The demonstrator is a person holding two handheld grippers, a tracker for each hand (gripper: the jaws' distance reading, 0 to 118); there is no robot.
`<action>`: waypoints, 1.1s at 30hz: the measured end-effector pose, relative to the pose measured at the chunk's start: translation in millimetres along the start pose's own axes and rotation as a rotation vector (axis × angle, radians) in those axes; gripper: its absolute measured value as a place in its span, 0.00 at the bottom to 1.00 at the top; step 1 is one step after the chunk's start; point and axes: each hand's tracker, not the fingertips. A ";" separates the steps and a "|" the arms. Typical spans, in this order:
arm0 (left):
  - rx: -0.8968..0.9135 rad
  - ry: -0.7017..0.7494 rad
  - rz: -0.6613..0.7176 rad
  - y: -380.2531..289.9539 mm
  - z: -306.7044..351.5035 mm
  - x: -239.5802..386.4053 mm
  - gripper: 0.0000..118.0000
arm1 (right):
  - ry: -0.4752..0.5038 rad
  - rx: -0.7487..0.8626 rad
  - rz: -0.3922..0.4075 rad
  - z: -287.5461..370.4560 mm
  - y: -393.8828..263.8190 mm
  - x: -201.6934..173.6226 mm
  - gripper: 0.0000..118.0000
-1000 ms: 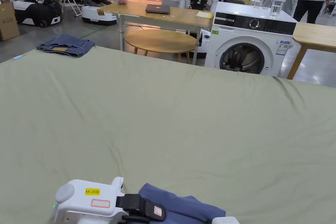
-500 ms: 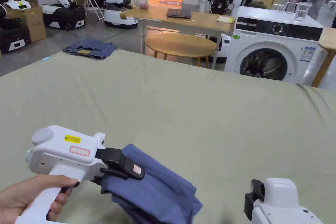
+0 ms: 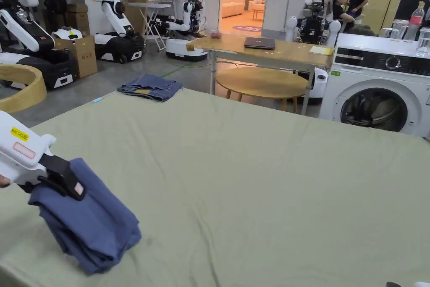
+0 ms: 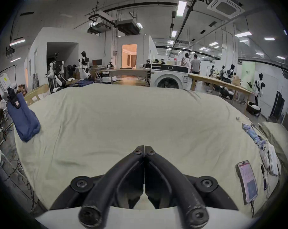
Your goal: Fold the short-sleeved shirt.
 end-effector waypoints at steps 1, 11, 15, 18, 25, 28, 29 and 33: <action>0.001 0.045 -0.003 2.0 1.4 -7.3 0.18 | -0.002 -0.003 0.000 -0.6 -0.8 0.2 0.00; -0.024 0.175 0.056 -26.8 -20.2 -22.4 0.20 | 0.006 -0.033 0.011 -6.3 -2.0 -8.1 0.00; 0.033 0.268 0.013 -20.1 -7.3 -21.7 0.43 | 0.015 -0.030 0.018 -7.3 0.8 -10.3 0.00; 0.097 0.321 0.005 -18.5 9.2 -16.0 0.52 | 0.021 -0.023 0.021 -6.4 3.2 -11.7 0.00; 0.218 0.315 -0.094 -25.3 11.3 10.9 0.52 | 0.028 -0.012 0.011 -6.0 5.4 -12.5 0.00; 0.270 0.273 -0.158 -40.4 -5.7 36.7 0.52 | 0.028 -0.009 0.002 -5.3 7.0 -11.8 0.00; 0.288 0.245 -0.174 -48.3 -13.7 47.9 0.52 | 0.027 -0.007 0.000 -6.0 6.9 -10.1 0.00; 0.350 0.102 -0.248 -78.5 -52.8 95.0 0.52 | 0.019 0.008 -0.007 -3.6 11.5 -9.7 0.00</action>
